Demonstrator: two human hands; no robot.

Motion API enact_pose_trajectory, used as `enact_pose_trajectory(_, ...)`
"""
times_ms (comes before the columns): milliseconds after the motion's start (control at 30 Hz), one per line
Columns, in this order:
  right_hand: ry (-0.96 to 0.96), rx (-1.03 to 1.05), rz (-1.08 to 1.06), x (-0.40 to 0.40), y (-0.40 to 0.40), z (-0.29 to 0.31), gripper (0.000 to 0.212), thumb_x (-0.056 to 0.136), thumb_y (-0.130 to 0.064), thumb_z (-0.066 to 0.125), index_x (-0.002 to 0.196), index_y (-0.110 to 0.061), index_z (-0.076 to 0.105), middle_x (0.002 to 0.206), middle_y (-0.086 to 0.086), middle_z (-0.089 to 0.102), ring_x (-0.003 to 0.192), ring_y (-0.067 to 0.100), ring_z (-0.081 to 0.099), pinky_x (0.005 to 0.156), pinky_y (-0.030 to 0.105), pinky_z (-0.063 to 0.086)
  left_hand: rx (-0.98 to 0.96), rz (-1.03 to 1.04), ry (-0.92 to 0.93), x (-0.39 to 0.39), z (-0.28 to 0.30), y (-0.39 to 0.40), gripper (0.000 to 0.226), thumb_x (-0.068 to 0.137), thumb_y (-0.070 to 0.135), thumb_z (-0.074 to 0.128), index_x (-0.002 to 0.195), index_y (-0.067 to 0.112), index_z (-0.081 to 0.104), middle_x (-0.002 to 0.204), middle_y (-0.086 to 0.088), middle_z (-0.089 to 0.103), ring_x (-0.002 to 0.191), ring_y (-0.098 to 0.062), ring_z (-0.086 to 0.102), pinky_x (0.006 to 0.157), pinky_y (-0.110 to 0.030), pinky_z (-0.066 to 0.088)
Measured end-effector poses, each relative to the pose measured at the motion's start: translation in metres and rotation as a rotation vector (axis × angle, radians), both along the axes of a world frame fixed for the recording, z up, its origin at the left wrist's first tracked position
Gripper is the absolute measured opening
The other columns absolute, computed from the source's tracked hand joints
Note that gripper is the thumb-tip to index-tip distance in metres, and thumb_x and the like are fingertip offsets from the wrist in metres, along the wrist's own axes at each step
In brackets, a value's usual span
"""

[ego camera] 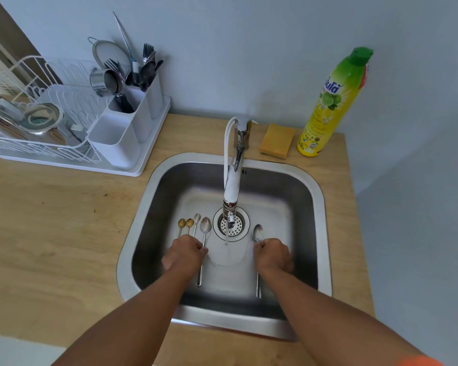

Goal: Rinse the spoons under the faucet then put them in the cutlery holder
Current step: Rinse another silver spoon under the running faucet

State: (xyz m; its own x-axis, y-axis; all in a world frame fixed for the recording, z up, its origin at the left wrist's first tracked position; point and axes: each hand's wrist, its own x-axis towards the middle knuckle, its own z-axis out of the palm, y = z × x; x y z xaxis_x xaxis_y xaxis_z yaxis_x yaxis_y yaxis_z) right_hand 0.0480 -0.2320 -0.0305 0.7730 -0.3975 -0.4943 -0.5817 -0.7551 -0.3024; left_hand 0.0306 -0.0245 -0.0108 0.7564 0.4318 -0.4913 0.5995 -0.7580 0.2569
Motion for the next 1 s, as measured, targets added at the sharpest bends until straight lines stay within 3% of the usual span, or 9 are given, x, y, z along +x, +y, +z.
enact_pose_trajectory(233, -0.03, -0.058, 0.021, 0.001, 0.005, -0.011, 0.029, 0.096, -0.046, 0.059, 0.102, -0.024, 0.078, 0.104, 0.004, 0.076, 0.097, 0.03, 0.071, 0.07, 0.026, 0.042, 0.053, -0.062, 0.002, 0.0, -0.01, -0.006, 0.019, 0.09, 0.037, 0.069, 0.098, 0.025, 0.081, 0.101, -0.003, 0.076, 0.092, -0.026, 0.071, 0.077, -0.031, 0.054)
enact_pose_trajectory(433, -0.022, -0.071, 0.013, 0.008, 0.002, -0.018, 0.028, 0.093, -0.05, 0.064, 0.1, -0.029, 0.079, 0.098, 0.002, 0.076, 0.091, 0.028, 0.072, 0.066, 0.026, 0.042, -0.123, 0.151, 0.019, 0.007, -0.022, -0.004, 0.018, 0.085, 0.034, 0.076, 0.083, 0.016, 0.08, 0.085, -0.004, 0.073, 0.076, -0.023, 0.066, 0.07, -0.031, 0.052)
enact_pose_trajectory(633, -0.014, -0.066, 0.013, 0.013, 0.001, -0.024, 0.031, 0.088, -0.055, 0.066, 0.097, -0.028, 0.08, 0.094, 0.001, 0.076, 0.088, 0.027, 0.072, 0.065, 0.027, 0.046, -0.175, 0.217, 0.092, 0.014, -0.031, -0.004, 0.022, 0.079, 0.031, 0.076, 0.074, 0.014, 0.061, 0.074, -0.003, 0.062, 0.064, -0.021, 0.061, 0.059, -0.028, 0.05)
enact_pose_trajectory(767, -0.019, -0.045, 0.008, 0.016, -0.001, -0.026, 0.031, 0.085, -0.055, 0.069, 0.093, -0.026, 0.078, 0.093, 0.001, 0.076, 0.088, 0.028, 0.072, 0.067, 0.028, 0.049, -0.197, 0.136, 0.143, 0.017, -0.036, -0.001, 0.021, 0.085, 0.031, 0.072, 0.076, 0.016, 0.06, 0.079, -0.005, 0.063, 0.069, -0.022, 0.062, 0.056, -0.027, 0.045)
enact_pose_trajectory(900, -0.017, -0.015, 0.019, 0.015, -0.003, -0.028, 0.033, 0.084, -0.057, 0.071, 0.092, -0.025, 0.077, 0.095, 0.001, 0.076, 0.09, 0.028, 0.072, 0.068, 0.028, 0.049, -0.178, 0.045, 0.198, 0.017, -0.033, 0.0, 0.018, 0.089, 0.033, 0.066, 0.086, 0.016, 0.063, 0.09, -0.006, 0.067, 0.083, -0.028, 0.067, 0.068, -0.031, 0.05)
enact_pose_trajectory(1000, -0.045, 0.026, 0.02, 0.01, -0.005, -0.025, 0.034, 0.084, -0.06, 0.068, 0.093, -0.027, 0.075, 0.095, -0.001, 0.075, 0.091, 0.027, 0.07, 0.071, 0.03, 0.052, -0.26, 0.072, 0.211, 0.017, -0.032, 0.0, 0.019, 0.092, 0.03, 0.067, 0.088, 0.011, 0.064, 0.087, -0.008, 0.067, 0.079, -0.026, 0.067, 0.066, -0.031, 0.051)
